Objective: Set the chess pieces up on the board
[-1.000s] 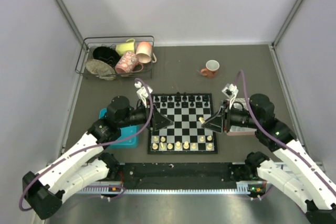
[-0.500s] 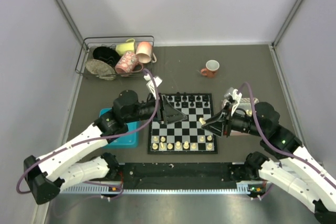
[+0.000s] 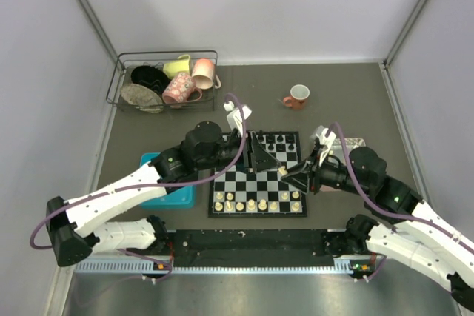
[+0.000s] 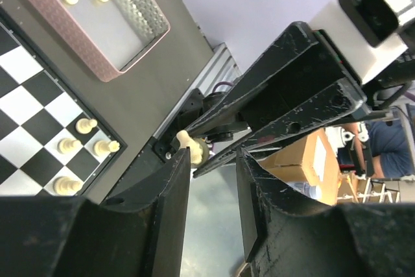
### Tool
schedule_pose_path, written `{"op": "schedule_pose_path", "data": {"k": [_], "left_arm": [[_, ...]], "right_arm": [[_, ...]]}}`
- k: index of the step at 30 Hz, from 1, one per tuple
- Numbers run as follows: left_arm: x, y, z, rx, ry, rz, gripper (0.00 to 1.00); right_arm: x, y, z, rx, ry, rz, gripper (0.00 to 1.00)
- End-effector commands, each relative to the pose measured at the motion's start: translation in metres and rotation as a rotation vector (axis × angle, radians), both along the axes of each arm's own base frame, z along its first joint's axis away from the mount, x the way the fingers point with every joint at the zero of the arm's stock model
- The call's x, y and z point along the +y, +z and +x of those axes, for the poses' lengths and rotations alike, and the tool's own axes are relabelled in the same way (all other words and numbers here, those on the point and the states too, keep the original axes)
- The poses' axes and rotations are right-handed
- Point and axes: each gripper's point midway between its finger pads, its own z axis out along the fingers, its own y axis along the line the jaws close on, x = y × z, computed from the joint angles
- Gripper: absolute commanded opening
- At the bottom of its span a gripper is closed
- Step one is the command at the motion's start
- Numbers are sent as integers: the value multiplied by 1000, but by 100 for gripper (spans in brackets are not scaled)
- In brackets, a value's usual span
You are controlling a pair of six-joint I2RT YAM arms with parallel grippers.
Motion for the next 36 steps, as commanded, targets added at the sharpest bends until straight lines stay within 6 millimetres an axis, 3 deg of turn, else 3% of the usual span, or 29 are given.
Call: {"op": "schedule_pose_path", "data": {"k": [1, 10, 21, 36], "left_arm": [[-1, 9, 7, -43, 46, 32, 38], [-7, -2, 6, -38, 39, 71, 38], [-18, -3, 8, -33, 18, 70, 38], [-20, -16, -2, 0, -24, 67, 20]], "right_arm": [[0, 19, 4, -59, -18, 25, 1], [3, 21, 3, -63, -14, 36, 1], [4, 21, 2, -63, -9, 39, 1], [3, 15, 8, -62, -38, 38, 1]]}}
